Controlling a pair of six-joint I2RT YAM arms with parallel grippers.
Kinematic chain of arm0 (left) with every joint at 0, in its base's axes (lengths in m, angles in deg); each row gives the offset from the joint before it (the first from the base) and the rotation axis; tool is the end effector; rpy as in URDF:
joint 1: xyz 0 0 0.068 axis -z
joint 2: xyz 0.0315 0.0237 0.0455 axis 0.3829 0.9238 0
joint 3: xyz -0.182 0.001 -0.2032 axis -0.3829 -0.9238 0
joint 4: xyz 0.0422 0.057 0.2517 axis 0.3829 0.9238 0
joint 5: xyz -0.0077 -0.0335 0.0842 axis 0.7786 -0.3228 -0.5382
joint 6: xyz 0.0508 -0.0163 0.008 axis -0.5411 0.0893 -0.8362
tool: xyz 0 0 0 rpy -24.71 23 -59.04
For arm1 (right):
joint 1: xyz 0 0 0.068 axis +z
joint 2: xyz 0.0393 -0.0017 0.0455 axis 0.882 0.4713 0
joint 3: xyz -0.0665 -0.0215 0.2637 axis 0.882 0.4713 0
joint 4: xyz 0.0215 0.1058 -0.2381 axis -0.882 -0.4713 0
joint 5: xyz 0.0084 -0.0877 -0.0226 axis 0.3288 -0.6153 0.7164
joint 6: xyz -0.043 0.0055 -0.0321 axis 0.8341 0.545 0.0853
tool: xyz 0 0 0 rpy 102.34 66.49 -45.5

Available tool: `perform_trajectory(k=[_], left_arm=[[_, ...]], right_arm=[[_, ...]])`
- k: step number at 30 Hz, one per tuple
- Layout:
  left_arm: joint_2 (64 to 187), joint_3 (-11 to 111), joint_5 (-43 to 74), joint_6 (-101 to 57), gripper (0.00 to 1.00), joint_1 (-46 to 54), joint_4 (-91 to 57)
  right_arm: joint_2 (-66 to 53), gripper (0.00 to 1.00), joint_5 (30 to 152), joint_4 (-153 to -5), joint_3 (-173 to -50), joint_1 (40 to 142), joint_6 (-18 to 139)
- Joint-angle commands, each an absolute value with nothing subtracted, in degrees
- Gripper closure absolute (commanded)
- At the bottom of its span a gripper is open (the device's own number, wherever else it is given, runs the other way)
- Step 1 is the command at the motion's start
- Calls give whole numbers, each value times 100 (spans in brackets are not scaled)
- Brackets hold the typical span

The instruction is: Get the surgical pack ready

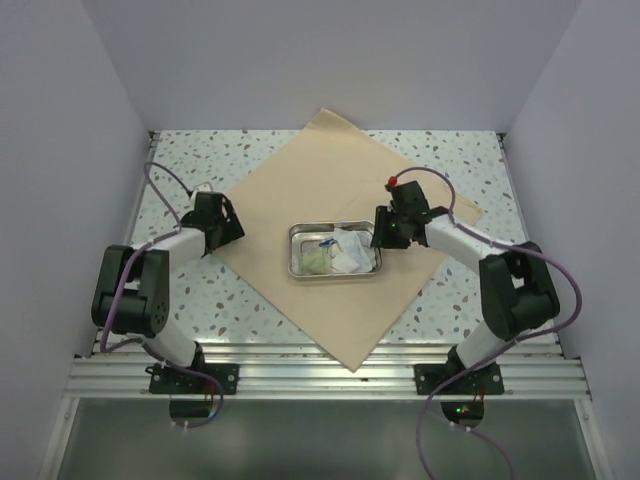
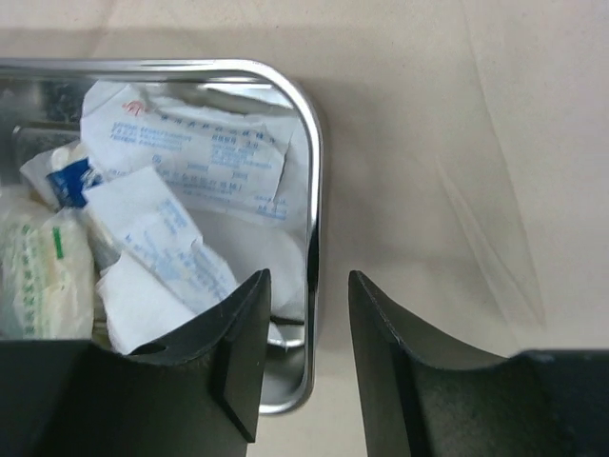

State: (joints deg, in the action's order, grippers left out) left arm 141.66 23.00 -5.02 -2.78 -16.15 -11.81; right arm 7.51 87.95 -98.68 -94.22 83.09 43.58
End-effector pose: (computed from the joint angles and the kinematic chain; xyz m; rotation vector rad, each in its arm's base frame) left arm 0.3085 -0.0268 0.1590 -0.6007 2.3316 -0.0397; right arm 0.3122 0.1245 0.1889 0.0170 2.5991 0.4043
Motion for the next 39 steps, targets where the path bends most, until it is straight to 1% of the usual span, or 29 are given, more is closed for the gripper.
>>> perform_trajectory(k=[1, 5, 8, 10, 11, 12, 13, 14, 15, 18, 20, 25, 27, 29, 31, 33, 35, 36, 39], left_arm=[[14472, 2755, -585, -329, 19, -1750, -1060], [14744, 3063, -506, -258, 20, -1865, -946], [15086, 3397, -505, -206, 20, -1935, -788], [15385, 3617, -480, -13, 20, -2075, -524], [15430, 3617, -262, 23, 20, -2250, -567], [15430, 3513, -216, 23, 21, -2252, -628], [15395, 3451, -233, 41, 21, -2504, -655], [15299, 3311, -268, -11, 21, -2567, -768], [15264, 3284, -312, -38, 21, -2612, -795], [15263, 3362, -418, -73, 20, -2726, -805], [15377, 3537, -383, -100, 20, -2761, -691], [15755, 4267, -532, -144, 20, -2796, -357], [15756, 4399, -515, -135, 20, -2823, -312], [15686, 4400, -462, -109, 20, -2823, -347], [15510, 4277, -313, -91, 20, -2806, -409], [15282, 4128, -242, -91, 20, -2797, -462], [15123, 4005, -233, -109, 20, -2709, -444], [14975, 3969, -259, -109, 20, -2622, -427], [14728, 3881, -268, -117, 20, -2481, -392]], right_arm=[[-179, 57, 8711, -9961, -9057, 8341, 4463], [-838, 59, 8475, -10119, -8466, 8377, 4508], [-1269, 63, 8316, -10145, -8088, 8359, 4385], [-1392, 69, 8447, -10058, -7921, 8368, 4358], [-1489, 71, 8604, -10005, -7877, 8368, 4376], [-1533, 72, 9049, -9918, -7815, 8368, 4471], [-1577, 70, 9176, -9891, -7719, 8385, 4516], [-1682, 62, 9307, -9873, -7666, 8420, 4664], [-1726, 60, 9283, -9907, -7587, 8481, 4727], [-2024, 59, 9422, -9943, -7411, 8841, 4763], [-2174, 59, 9625, -9855, -7279, 9228, 4692], [-2518, 57, 9528, -10022, -7278, 10386, 4727], [-2518, 57, 9275, -10162, -7296, 10722, 4570], [-2474, 57, 8976, -10382, -7323, 11266, 4429], [-2483, 57, 8467, -10522, -7270, 11853, 4069], [-2474, 59, 7985, -10663, -7226, 12207, 3684], [-2535, 59, 7676, -10804, -7191, 12813, 3463], [-2570, 58, 7422, -10865, -7165, 13233, 3235], [-2562, 53, 7130, -10962, -7208, 13833, 2892]])
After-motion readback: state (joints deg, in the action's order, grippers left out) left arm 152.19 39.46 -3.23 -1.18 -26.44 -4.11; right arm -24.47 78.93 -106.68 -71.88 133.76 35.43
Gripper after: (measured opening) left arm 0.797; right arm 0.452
